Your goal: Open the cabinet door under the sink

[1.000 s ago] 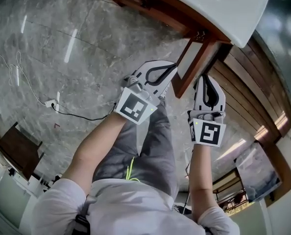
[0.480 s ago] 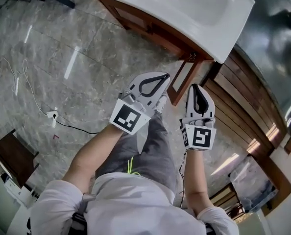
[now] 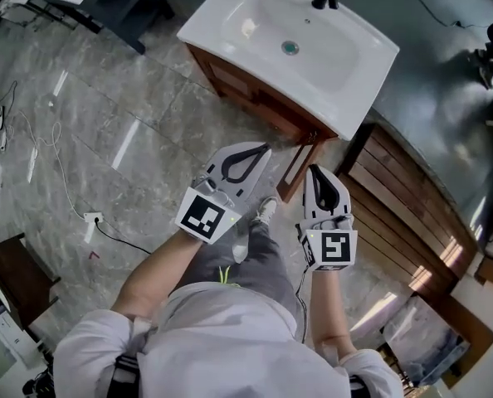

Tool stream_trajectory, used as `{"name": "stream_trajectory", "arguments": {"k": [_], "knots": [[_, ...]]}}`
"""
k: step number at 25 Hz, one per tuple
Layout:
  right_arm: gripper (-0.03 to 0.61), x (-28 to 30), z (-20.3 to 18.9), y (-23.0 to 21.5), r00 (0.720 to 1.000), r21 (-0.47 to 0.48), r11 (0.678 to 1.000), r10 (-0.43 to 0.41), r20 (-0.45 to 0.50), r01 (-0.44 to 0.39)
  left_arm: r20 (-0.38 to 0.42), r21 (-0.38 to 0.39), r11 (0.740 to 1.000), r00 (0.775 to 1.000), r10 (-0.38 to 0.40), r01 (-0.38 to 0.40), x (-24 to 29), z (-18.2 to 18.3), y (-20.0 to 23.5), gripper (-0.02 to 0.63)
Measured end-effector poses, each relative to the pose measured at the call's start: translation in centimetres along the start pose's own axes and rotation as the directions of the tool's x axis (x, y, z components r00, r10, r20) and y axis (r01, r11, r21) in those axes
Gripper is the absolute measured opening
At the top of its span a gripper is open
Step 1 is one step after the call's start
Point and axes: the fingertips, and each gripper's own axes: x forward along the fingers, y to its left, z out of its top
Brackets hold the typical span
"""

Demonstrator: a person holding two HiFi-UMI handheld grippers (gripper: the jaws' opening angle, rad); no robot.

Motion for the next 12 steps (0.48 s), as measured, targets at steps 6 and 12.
{"name": "stream_trajectory", "arguments": {"k": [6, 12], "knots": [[0.041, -2.5, 4.8, -1.0, 0.998, -0.020, 1.000, 0.010, 0.055, -0.009, 0.041, 0.042, 0.998, 0.998, 0.041, -0.043, -1.5, 6.7, 0.2, 0.014], [0.041, -5.0, 9.1, -1.7, 0.995, -0.040, 0.999, 0.010, 0.103, -0.006, 0.093, 0.061, 0.994, 0.992, 0.086, -0.092, -3.4, 11.8, 0.0, 0.013]]}}
